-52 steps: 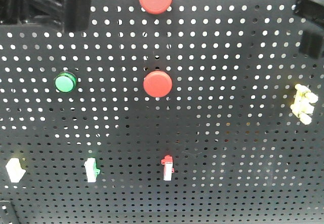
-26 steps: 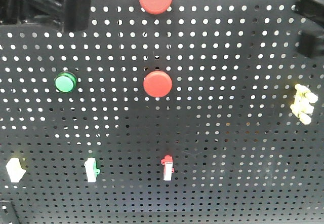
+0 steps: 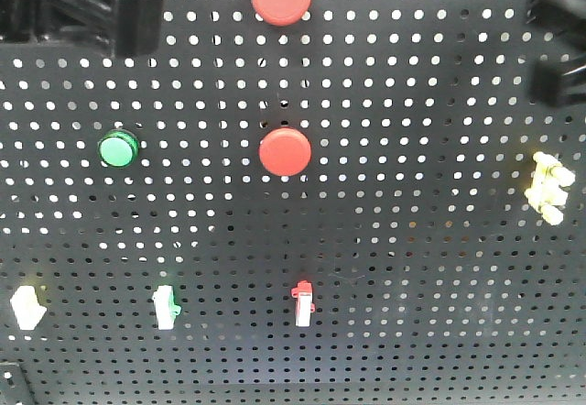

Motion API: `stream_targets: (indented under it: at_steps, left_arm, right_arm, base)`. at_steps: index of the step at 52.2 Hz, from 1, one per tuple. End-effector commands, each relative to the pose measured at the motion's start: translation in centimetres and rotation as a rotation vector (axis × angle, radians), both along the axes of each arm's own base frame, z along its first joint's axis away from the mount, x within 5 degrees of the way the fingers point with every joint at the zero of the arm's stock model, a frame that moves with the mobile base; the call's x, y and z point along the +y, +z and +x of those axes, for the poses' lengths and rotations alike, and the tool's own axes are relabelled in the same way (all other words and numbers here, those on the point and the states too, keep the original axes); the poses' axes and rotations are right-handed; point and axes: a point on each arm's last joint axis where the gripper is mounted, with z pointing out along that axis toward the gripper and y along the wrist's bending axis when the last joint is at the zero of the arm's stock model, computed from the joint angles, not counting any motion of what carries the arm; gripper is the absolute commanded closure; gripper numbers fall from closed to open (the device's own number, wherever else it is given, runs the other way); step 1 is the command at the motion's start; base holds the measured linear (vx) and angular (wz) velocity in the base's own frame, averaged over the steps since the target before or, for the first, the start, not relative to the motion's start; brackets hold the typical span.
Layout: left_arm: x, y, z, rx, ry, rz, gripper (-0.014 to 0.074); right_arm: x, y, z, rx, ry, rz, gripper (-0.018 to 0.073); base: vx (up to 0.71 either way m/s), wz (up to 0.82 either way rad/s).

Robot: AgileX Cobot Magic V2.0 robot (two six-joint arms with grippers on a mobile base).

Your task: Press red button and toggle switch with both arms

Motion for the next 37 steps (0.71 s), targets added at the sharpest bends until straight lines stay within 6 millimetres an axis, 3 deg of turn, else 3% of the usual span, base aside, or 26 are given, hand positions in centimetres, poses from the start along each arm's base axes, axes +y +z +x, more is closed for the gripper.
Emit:
stream_targets:
  at_steps: [1, 7, 23, 37]
  left_arm:
    - [1.1, 1.8, -0.8, -0.088, -0.012, -0.059, 0.0595]
    - [1.1, 1.8, -0.8, -0.088, -0.012, -0.059, 0.0595]
    - [1.1, 1.8, -0.8, -0.086, -0.014, -0.061, 0.0595]
    - [1.1, 1.8, -0.8, -0.087, -0.013, -0.061, 0.0595]
  right_arm:
    - [-0.6, 1.9, -1.2, -0.108, -0.016, 0.011, 0.0559]
    - [-1.0, 1.9, -1.0, -0.097, -0.036, 0.035, 0.0559]
    - [-4.4, 1.8, -0.4, -0.063, -0.206, 0.085, 0.0559]
    - [-5.0, 2.2, -1.6, -0.081, -0.235, 0.069, 0.0559]
  base:
    - [0.00, 0.00]
    - [0.00, 0.00]
    - [0.00, 0.00]
    - [0.00, 0.00]
